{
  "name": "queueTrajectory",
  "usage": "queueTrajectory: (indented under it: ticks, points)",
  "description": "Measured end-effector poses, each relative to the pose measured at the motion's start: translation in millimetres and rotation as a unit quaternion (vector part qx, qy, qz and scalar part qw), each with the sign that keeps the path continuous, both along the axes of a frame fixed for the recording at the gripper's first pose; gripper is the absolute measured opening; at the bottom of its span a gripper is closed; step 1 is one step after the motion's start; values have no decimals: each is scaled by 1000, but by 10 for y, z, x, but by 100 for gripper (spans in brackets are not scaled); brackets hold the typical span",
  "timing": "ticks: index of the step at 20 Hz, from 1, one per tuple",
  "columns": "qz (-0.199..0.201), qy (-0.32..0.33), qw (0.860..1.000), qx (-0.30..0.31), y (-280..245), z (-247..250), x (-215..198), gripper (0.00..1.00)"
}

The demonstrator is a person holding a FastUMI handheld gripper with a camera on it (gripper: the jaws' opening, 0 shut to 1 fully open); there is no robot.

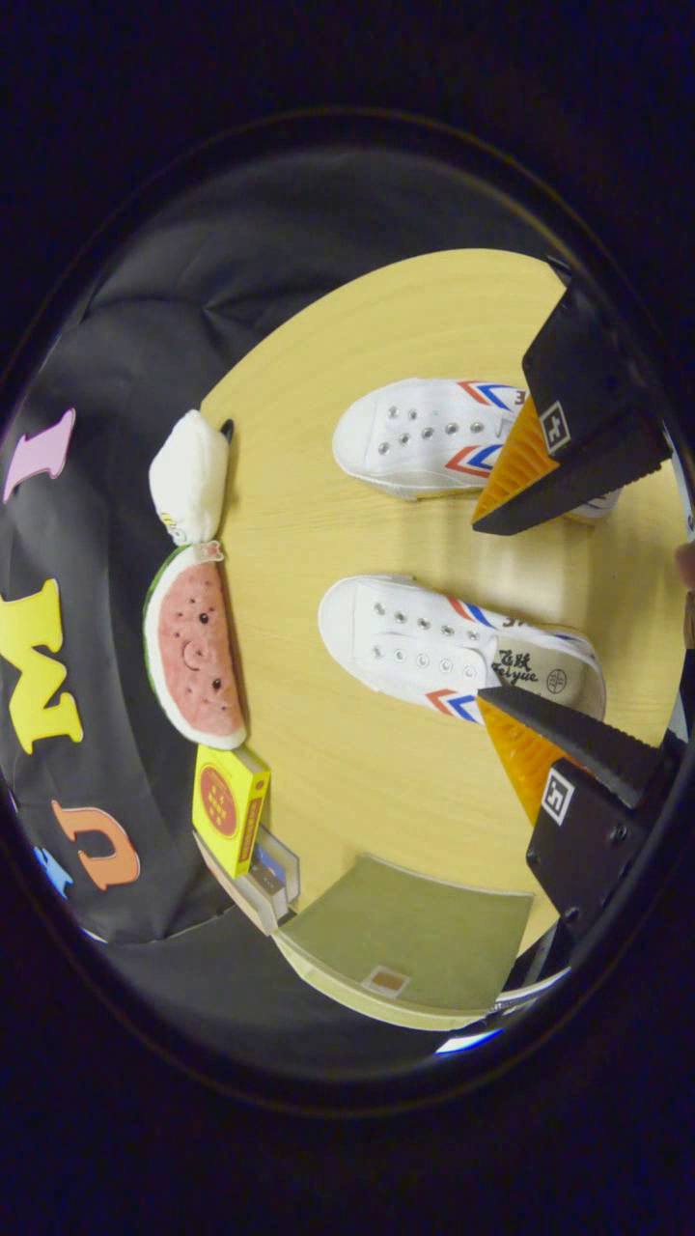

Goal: Open the storage box then place both shoes into the box .Put the left shoe in first, then the right shoe, with the right side of both shoes facing outward in a uniform manner.

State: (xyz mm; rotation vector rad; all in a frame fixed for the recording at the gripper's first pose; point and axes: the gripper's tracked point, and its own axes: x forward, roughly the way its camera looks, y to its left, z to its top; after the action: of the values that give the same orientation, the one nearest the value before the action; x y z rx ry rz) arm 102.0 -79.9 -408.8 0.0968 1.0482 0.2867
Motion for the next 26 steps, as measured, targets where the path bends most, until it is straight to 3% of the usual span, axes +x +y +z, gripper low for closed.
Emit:
queueTrajectory:
  ticks: [6, 8, 10, 12, 13, 17, 22, 26]
  points:
    - [-1, 45, 999, 10, 92, -242, 101, 97]
    - [4, 55, 998, 20, 154, -266, 99, 89]
    - [11, 61, 997, 36, 215, -257, 91, 78]
    - [6, 75, 995, 60, 307, -227, 70, 56]
    - [-2, 78, 995, 64, 300, -230, 79, 33]
    - [-13, 82, 993, 84, 283, -207, 59, 8]
    - [-44, 97, 987, 120, 399, 47, -104, 6]
    - [-57, 75, 986, 136, 639, 612, -266, 6]
